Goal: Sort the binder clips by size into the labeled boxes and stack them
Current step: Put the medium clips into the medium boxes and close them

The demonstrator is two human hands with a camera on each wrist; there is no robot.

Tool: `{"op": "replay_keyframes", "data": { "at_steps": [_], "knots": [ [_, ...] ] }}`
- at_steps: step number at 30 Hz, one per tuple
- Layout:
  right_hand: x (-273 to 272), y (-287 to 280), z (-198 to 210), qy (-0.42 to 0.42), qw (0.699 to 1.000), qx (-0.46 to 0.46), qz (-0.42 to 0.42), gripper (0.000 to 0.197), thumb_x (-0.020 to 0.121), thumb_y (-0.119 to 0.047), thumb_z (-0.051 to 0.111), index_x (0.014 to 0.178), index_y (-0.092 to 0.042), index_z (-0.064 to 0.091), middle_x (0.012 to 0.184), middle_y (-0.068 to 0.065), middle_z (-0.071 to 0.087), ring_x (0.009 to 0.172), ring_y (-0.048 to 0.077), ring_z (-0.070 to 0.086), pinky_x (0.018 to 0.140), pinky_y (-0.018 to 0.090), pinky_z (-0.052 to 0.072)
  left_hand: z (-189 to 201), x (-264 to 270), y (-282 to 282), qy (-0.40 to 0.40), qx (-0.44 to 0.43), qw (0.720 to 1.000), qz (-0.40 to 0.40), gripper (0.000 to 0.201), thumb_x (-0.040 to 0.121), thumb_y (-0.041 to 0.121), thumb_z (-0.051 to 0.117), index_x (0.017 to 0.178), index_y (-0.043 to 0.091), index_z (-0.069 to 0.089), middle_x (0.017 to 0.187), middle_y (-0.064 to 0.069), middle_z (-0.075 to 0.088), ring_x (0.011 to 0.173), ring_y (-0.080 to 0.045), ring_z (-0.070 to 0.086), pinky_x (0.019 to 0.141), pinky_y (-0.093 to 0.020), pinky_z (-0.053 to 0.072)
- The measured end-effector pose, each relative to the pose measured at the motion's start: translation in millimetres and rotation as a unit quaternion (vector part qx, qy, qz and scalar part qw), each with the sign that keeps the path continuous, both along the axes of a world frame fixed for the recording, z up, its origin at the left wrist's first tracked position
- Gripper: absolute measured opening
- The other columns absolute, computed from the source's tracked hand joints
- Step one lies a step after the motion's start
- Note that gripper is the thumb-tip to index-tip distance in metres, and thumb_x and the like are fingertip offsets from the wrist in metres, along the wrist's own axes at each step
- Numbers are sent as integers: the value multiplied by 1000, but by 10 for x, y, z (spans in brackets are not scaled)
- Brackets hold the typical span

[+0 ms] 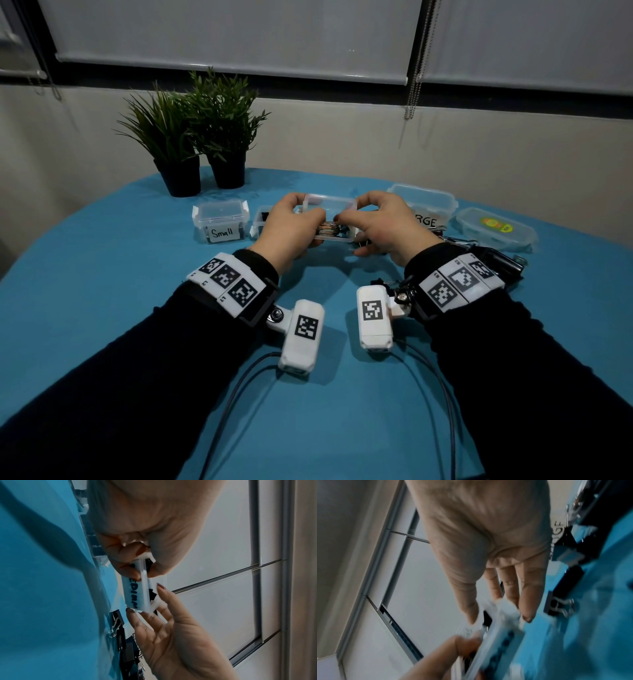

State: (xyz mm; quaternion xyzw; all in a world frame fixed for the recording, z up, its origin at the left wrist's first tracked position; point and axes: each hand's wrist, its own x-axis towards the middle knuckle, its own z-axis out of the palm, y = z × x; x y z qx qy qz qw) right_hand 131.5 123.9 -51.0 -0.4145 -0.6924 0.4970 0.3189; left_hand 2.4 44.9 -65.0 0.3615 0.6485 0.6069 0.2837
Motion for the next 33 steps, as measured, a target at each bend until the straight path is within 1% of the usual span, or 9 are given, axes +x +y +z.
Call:
{"op": "replay_keyframes", "data": {
  "at_steps": [4,8,12,18,21,24,27,30,33],
  "knots": [
    [200,163,94,19,999,-36,-24,40,81,-43,81,100,-14,60,97,12,71,75,23,69,50,28,53,4,-21,-11,-13,1,1000,1,16,93,15,59,104,27,58,92,-9,65,50,-11,61,34,-15,28],
    [399,329,108,-102,988,40,-106,12,91,-7,70,81,-11,64,77,10,67,56,17,60,45,27,48,-7,-46,-22,-27,4,1000,0,29,93,24,64,120,26,57,108,-6,71,57,-10,68,36,-15,31],
    [487,280,130,-243,969,47,-16,15,79,6,76,76,-8,71,69,9,72,57,17,65,44,23,46,-15,-45,-28,-66,24,997,-12,42,92,25,69,131,27,53,113,-4,73,64,-10,70,40,-16,37],
    [541,66,274,-378,917,32,125,47,50,-29,99,84,-8,75,76,9,76,65,20,68,71,40,61,-12,7,-29,-168,49,978,-116,50,94,-1,62,139,17,48,104,-7,73,78,-24,75,47,-23,52],
    [482,-31,281,-438,883,47,162,40,57,-25,97,88,-11,75,78,6,77,70,22,70,78,42,61,-23,34,-41,-178,51,971,-151,51,94,-3,62,139,16,49,106,-9,74,83,-27,75,52,-25,56],
    [425,-94,274,-449,875,81,163,24,65,-19,93,83,-14,77,67,-1,75,63,18,68,71,34,61,-39,30,-41,-184,51,968,-161,51,93,-3,63,139,16,50,108,-10,73,83,-27,75,54,-25,57],
    [415,-87,263,-441,878,80,168,23,63,-17,93,79,-13,78,72,4,77,67,22,72,74,41,63,-48,22,-46,-184,52,967,-168,50,94,-5,61,139,15,51,112,-11,72,84,-27,75,56,-26,57],
    [428,-60,251,-376,907,56,180,21,61,-10,90,78,-10,77,75,12,76,73,31,72,79,48,60,-62,6,-31,-195,58,966,-160,52,93,-7,60,139,15,50,115,-14,71,85,-29,75,58,-27,59],
    [485,-8,278,-241,950,23,196,15,71,-1,79,85,-8,76,78,17,73,75,32,71,70,39,59,-76,-18,-15,-210,63,965,-146,60,89,-13,61,140,15,49,119,-22,70,84,-29,76,57,-27,59]
  ]
}}
